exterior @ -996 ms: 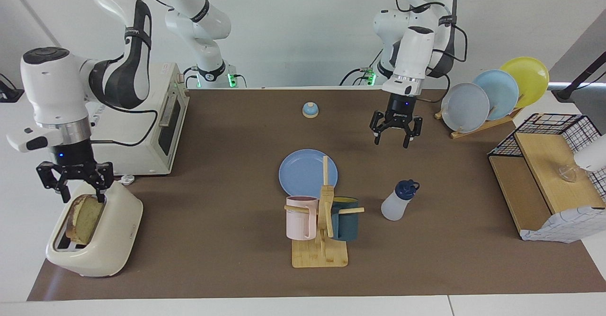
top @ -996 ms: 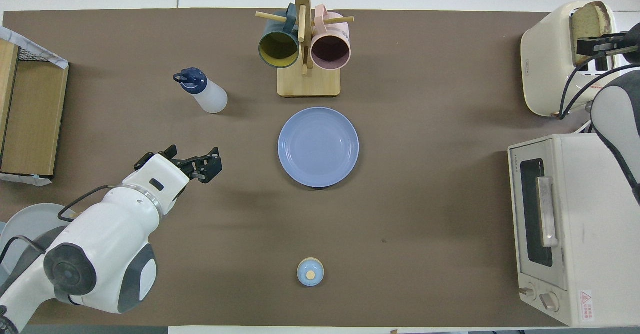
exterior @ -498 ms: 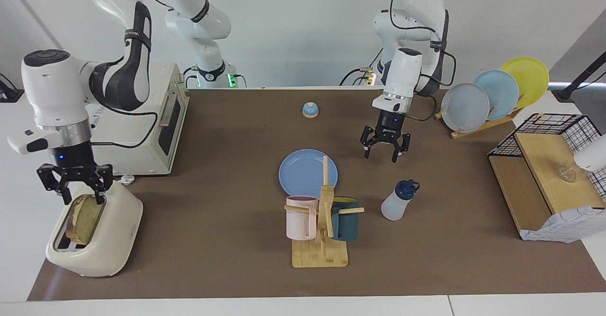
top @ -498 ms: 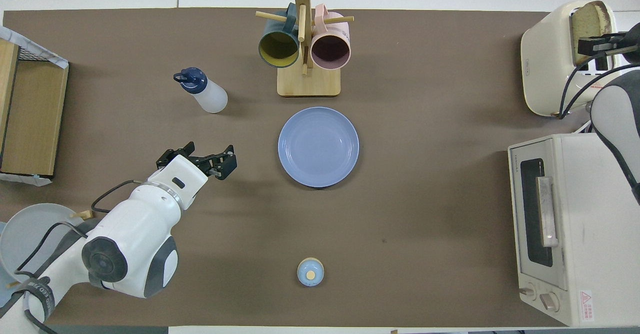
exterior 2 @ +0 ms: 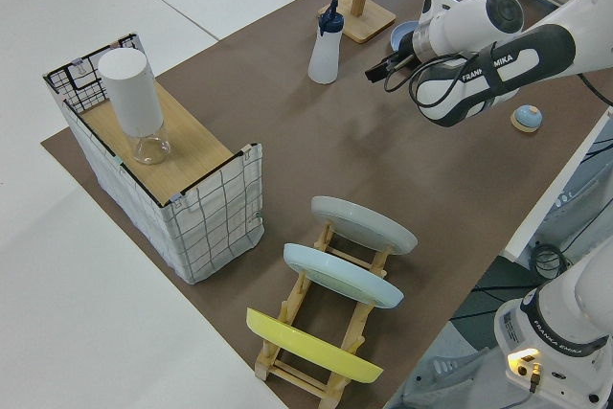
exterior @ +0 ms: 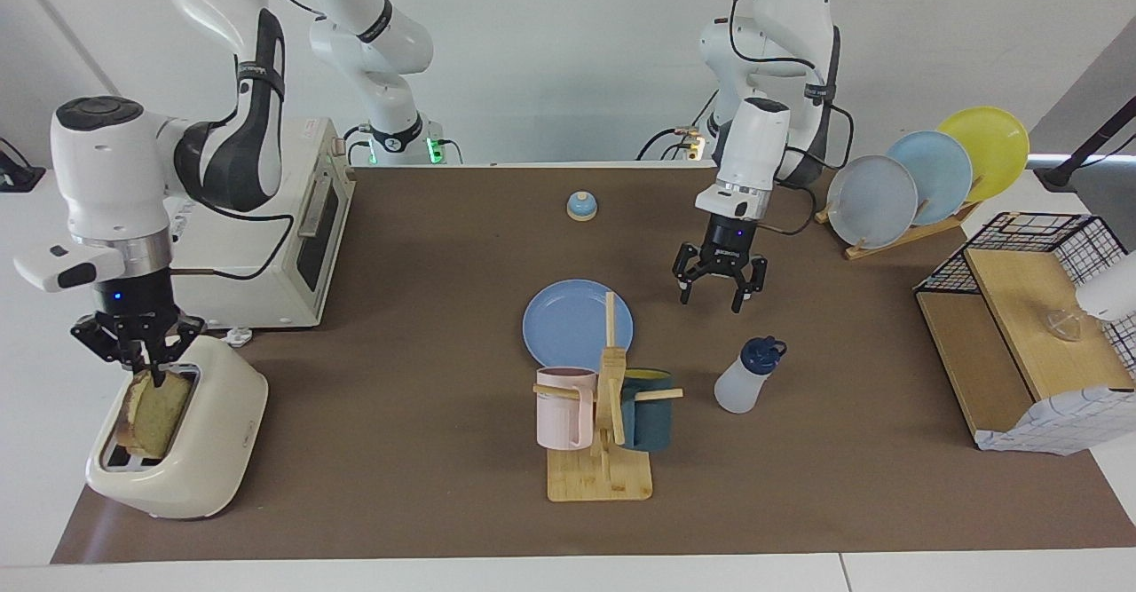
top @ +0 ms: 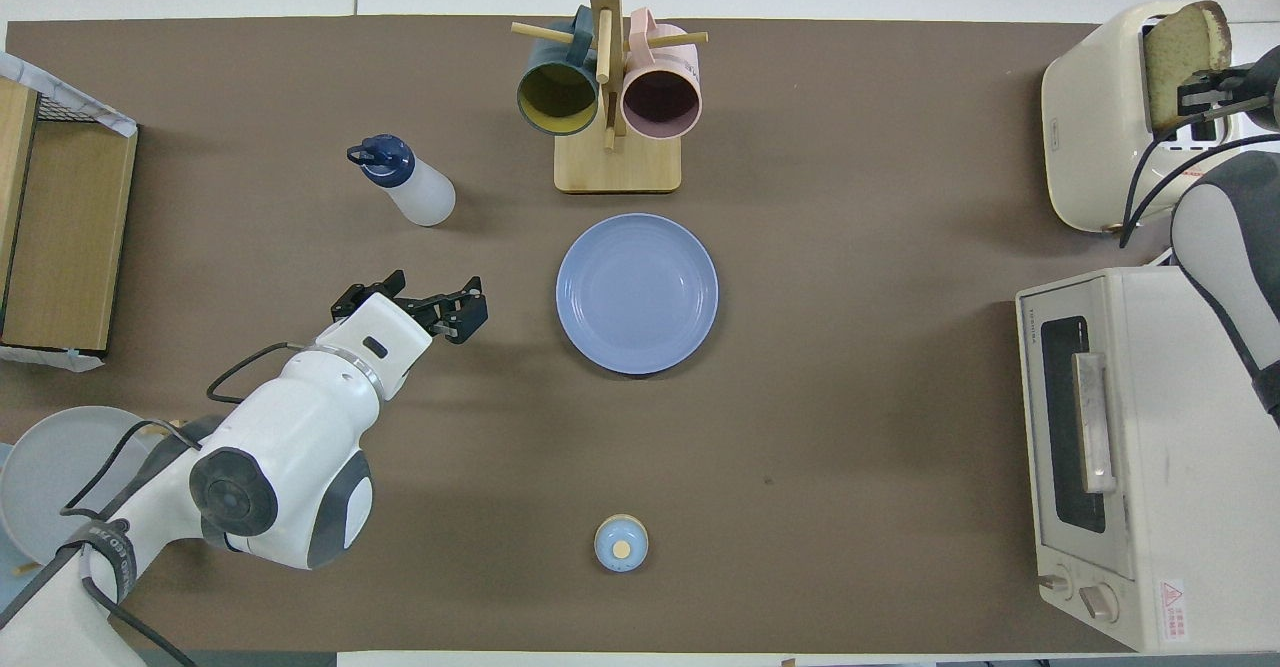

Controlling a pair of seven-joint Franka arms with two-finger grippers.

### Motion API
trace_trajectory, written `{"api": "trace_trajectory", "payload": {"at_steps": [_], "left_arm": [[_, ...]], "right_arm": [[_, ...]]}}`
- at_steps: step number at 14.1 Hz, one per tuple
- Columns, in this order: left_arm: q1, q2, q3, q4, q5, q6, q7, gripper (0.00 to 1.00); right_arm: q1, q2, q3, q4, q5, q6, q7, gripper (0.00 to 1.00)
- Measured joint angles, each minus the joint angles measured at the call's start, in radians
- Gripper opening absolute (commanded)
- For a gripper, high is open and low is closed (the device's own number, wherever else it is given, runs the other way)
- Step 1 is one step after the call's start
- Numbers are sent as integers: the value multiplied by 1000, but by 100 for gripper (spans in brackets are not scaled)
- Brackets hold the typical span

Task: Put bread on plate and add seasoning

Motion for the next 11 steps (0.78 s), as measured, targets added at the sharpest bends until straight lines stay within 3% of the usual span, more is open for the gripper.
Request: {"api": "trace_trajectory", "payload": {"at_steps": [5,11], "left_arm": [[2,44,20,53,-1,0,0,100],[2,112,69,138,-1,-1,0,100]], "right_arm": [[7,0,4,39,-32,-23,0,0],[142,-27,20,255,-115,-368,-1,0]]}}
